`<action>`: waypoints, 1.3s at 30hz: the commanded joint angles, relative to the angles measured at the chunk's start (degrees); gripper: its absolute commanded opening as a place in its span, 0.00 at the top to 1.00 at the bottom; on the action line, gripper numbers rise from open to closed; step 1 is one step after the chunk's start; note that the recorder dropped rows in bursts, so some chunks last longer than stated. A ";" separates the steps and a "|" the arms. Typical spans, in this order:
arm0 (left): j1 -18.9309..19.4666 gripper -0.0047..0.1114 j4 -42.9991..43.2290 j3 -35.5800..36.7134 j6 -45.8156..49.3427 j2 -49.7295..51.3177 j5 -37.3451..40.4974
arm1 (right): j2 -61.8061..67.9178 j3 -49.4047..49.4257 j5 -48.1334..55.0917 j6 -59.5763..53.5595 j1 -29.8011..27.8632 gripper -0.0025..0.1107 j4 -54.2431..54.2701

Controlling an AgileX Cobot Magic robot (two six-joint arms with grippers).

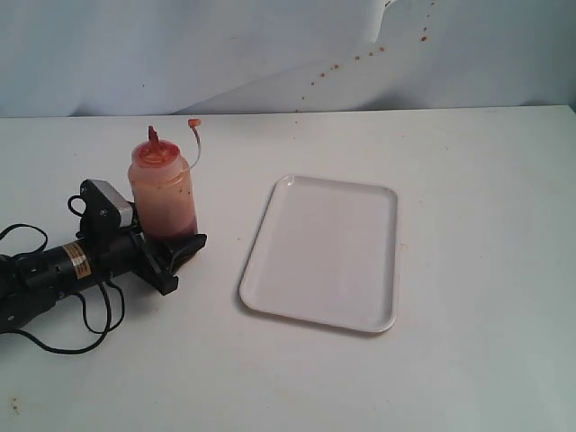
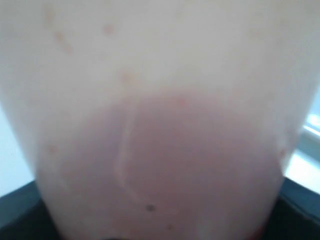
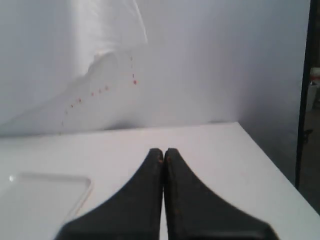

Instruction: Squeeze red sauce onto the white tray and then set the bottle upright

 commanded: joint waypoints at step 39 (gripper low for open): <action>-0.40 0.96 0.61 2.43 14.87 -13.71 -3.69 | 0.23 -1.94 -6.82 7.41 20.94 0.98 5.70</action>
